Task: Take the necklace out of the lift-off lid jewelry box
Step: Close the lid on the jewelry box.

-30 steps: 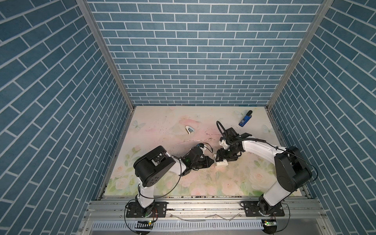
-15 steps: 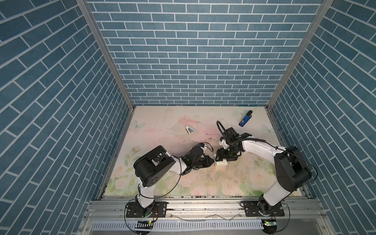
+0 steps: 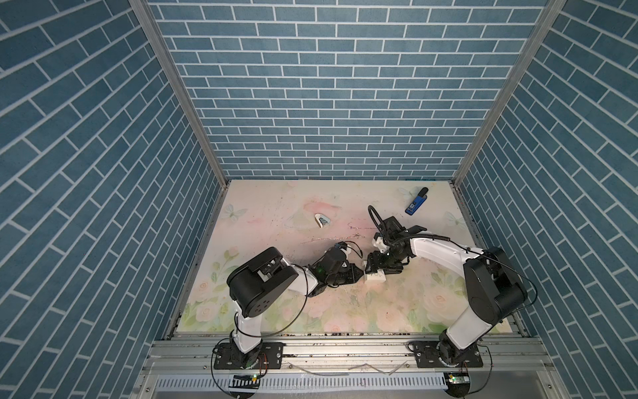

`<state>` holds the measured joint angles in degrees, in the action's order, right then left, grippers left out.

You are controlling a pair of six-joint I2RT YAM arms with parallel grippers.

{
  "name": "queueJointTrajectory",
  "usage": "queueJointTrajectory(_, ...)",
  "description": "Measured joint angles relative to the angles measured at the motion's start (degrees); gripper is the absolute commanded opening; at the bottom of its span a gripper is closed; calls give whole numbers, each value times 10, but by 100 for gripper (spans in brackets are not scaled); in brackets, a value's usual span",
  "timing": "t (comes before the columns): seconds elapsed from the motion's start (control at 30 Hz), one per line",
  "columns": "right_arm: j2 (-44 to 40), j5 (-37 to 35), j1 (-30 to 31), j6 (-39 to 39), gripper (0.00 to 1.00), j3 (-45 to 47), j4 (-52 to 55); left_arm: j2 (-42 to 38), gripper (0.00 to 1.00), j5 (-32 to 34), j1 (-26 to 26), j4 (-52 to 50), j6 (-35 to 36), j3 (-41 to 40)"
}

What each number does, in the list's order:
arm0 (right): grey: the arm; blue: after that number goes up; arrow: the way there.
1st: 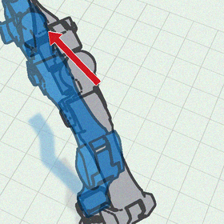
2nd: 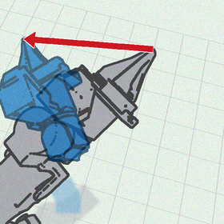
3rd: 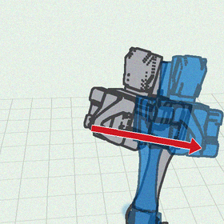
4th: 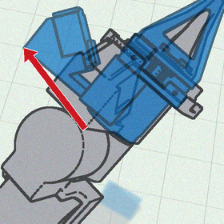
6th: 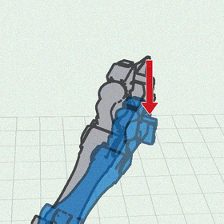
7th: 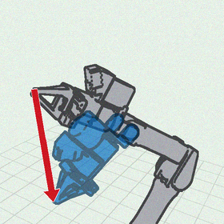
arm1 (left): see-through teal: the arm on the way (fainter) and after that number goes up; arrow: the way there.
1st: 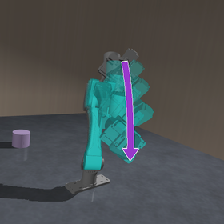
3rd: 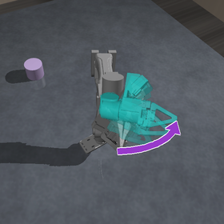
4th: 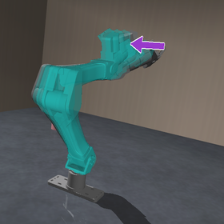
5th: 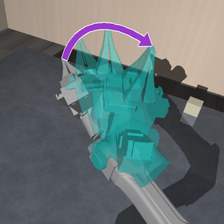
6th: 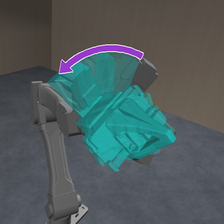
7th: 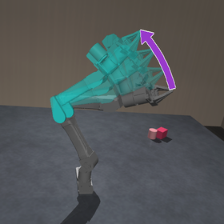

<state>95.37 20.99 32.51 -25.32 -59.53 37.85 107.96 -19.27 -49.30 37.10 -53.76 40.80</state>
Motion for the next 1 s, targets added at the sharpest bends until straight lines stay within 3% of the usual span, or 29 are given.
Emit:
queueJointTrajectory(0.27,7,5,-3,-4,73,-3,2,0,19,5,-2,0,0,0)
queueJointTrajectory(0.5,11,-2,-3,-12,73,-7,6,-1,26,17,-2,11,-3,-3)
queueJointTrajectory(0.77,12,-2,6,-14,73,-7,0,-7,17,17,-1,47,-8,-35)
queueJointTrajectory(1.0,12,-2,9,-15,73,-7,-2,-5,16,19,-10,70,-22,-48)
